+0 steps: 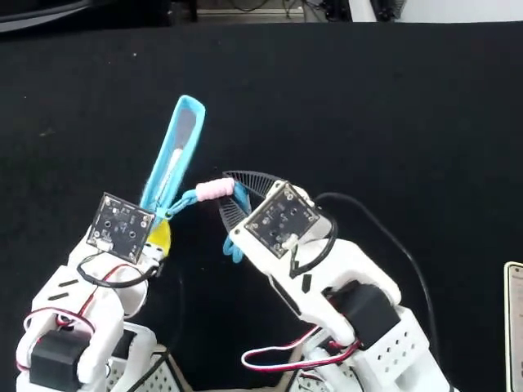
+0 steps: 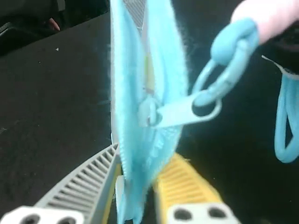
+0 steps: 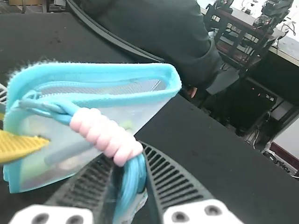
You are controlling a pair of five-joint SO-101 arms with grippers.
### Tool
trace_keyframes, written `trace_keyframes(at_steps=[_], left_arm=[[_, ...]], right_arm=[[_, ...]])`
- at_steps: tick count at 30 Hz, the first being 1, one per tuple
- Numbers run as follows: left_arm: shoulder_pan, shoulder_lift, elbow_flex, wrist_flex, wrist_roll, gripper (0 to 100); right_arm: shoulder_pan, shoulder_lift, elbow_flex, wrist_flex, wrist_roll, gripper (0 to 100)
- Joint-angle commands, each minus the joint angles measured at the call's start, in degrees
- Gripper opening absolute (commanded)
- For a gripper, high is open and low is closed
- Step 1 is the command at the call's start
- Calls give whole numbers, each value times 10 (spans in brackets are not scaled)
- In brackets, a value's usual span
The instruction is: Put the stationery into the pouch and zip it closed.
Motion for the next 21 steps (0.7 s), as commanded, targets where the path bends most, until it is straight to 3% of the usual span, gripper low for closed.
trace_keyframes(at_steps=[1, 10, 21], left_arm=[[3, 2, 0, -22, -7, 42], [3, 3, 46, -91, 2, 30], [15, 8, 50, -92, 2, 33]], right_arm=[[11, 7, -28, 12, 4, 15], [-111, 7, -106, 183, 4, 173], [-154, 1, -78, 137, -1, 178]])
